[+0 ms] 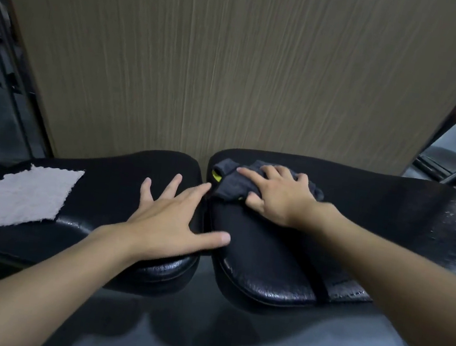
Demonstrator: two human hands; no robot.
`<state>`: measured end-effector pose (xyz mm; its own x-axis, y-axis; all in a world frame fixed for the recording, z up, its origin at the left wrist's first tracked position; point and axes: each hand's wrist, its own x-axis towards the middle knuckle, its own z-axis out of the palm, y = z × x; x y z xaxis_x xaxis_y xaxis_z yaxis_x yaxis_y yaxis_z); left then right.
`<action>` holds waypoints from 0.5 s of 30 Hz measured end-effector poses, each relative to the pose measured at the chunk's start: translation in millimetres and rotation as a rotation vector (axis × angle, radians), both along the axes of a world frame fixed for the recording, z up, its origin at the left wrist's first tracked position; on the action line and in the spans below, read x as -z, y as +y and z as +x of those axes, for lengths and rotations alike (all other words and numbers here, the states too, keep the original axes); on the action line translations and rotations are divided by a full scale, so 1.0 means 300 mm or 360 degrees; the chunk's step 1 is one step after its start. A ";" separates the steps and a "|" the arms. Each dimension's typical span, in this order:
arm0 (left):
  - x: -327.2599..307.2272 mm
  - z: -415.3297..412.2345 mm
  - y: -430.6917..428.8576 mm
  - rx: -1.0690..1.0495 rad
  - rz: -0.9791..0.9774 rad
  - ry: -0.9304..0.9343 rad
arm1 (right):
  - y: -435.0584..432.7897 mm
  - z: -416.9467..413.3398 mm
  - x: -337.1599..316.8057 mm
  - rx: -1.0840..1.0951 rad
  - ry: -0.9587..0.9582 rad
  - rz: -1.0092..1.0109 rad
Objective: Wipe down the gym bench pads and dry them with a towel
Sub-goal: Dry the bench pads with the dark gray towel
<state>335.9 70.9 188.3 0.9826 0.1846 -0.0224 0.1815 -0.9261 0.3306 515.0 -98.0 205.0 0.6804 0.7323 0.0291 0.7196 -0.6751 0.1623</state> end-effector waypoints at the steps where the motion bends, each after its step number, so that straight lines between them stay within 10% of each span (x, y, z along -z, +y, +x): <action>1: 0.001 0.001 0.001 0.0032 0.0052 0.0017 | 0.030 0.050 0.002 0.0023 0.0006 0.0002; 15: -0.001 0.004 -0.005 0.0009 0.0158 0.0031 | 0.046 0.090 -0.011 0.0092 0.0076 0.0066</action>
<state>337.1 69.4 188.6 0.9832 0.1811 -0.0237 0.1815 -0.9552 0.2336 541.9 -84.4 208.3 0.7230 0.6904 0.0252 0.6854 -0.7214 0.0994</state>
